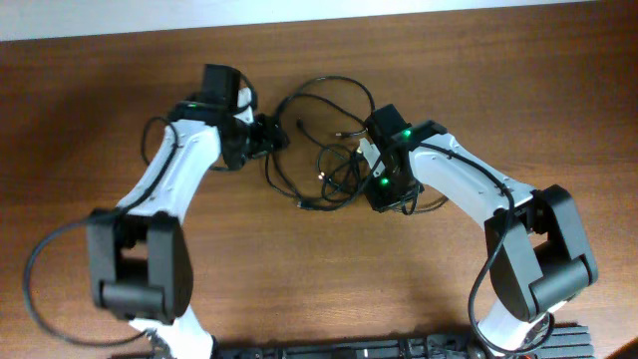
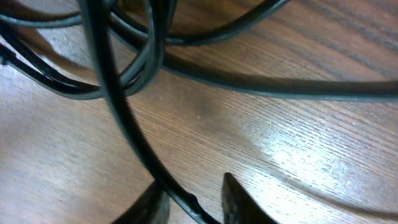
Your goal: Untangle cables
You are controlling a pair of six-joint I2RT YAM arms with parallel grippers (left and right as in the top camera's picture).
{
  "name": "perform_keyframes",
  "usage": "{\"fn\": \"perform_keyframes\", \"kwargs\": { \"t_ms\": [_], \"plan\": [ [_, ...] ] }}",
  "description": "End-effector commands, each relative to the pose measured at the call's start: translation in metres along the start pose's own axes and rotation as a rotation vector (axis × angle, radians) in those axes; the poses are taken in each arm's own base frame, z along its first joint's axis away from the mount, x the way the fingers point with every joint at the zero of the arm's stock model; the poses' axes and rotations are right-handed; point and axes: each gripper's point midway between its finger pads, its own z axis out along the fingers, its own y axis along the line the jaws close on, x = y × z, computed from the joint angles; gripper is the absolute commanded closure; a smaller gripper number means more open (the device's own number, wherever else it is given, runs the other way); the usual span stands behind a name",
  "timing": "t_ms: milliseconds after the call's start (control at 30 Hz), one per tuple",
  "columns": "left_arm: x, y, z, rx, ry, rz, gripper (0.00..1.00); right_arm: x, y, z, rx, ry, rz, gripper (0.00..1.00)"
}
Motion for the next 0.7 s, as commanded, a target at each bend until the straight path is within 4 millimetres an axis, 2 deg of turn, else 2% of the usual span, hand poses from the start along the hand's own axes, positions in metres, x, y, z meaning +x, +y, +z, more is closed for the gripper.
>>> {"fn": "perform_keyframes", "kwargs": {
  "t_ms": [0, 33, 67, 100, 133, 167, 200, 233, 267, 300, 333, 367, 400, 433, 467, 500, 533, 600, 633, 667],
  "plan": [
    [0.016, 0.025, 0.046, -0.157, 0.073, -0.001, 0.34, -0.01, 0.002, -0.001, -0.004, -0.034, 0.097, 0.96],
    [0.02, 0.031, 0.055, -0.192, 0.087, 0.004, 0.52, -0.016, 0.006, -0.006, -0.018, -0.047, 0.094, 0.96],
    [0.026, 0.04, 0.067, -0.239, 0.109, 0.011, 0.66, -0.027, 0.009, -0.021, -0.026, -0.073, 0.089, 0.96],
    [0.034, 0.045, 0.079, -0.259, 0.142, 0.013, 0.82, -0.041, 0.009, -0.041, -0.026, -0.106, 0.094, 0.96],
    [0.042, 0.052, 0.087, -0.283, 0.174, 0.008, 0.98, -0.054, -0.001, -0.067, -0.003, -0.147, 0.117, 0.96],
    [0.045, 0.063, 0.088, -0.333, 0.185, 0.008, 1.0, -0.063, -0.014, -0.092, 0.019, -0.18, 0.151, 0.96],
    [0.046, 0.08, 0.083, -0.422, 0.187, 0.01, 1.0, -0.071, -0.043, -0.129, 0.066, -0.227, 0.217, 0.96],
    [0.047, 0.106, 0.07, -0.551, 0.186, 0.009, 1.0, -0.073, -0.084, -0.169, 0.125, -0.287, 0.314, 0.96],
    [0.048, 0.123, 0.059, -0.635, 0.196, 0.005, 1.0, -0.071, -0.11, -0.19, 0.157, -0.323, 0.374, 0.96],
    [0.05, 0.142, 0.046, -0.709, 0.209, -0.017, 1.0, -0.066, -0.146, -0.213, 0.187, -0.373, 0.46, 0.96],
    [0.05, 0.156, 0.038, -0.753, 0.216, -0.043, 1.0, -0.058, -0.178, -0.226, 0.204, -0.408, 0.542, 0.96],
    [0.052, 0.177, 0.025, -0.786, 0.24, -0.094, 1.0, -0.041, -0.218, -0.233, 0.223, -0.43, 0.656, 0.96],
    [0.054, 0.192, 0.018, -0.794, 0.256, -0.146, 1.0, -0.025, -0.248, -0.238, 0.24, -0.443, 0.735, 0.96],
    [0.055, 0.207, 0.011, -0.799, 0.26, -0.212, 1.0, -0.014, -0.269, -0.244, 0.25, -0.466, 0.807, 0.96],
    [0.055, 0.211, 0.01, -0.787, 0.265, -0.235, 1.0, -0.008, -0.28, -0.247, 0.242, -0.485, 0.86, 0.96],
    [0.058, 0.213, 0.012, -0.722, 0.281, -0.293, 1.0, -0.01, -0.279, -0.248, 0.168, -0.511, 0.859, 0.96],
    [0.058, 0.205, 0.019, -0.633, 0.292, -0.331, 1.0, -0.021, -0.265, -0.248, 0.102, -0.521, 0.761, 0.96],
    [0.052, 0.188, 0.032, -0.529, 0.273, -0.34, 1.0, -0.049, -0.219, -0.237, 0.008, -0.507, 0.553, 0.96],
    [0.045, 0.181, 0.038, -0.501, 0.25, -0.329, 0.97, -0.06, -0.19, -0.22, 0.001, -0.459, 0.426, 0.96],
    [0.044, 0.179, 0.039, -0.5, 0.243, -0.32, 0.94, -0.06, -0.176, -0.203, 0.033, -0.402, 0.373, 0.96]
  ]
}}
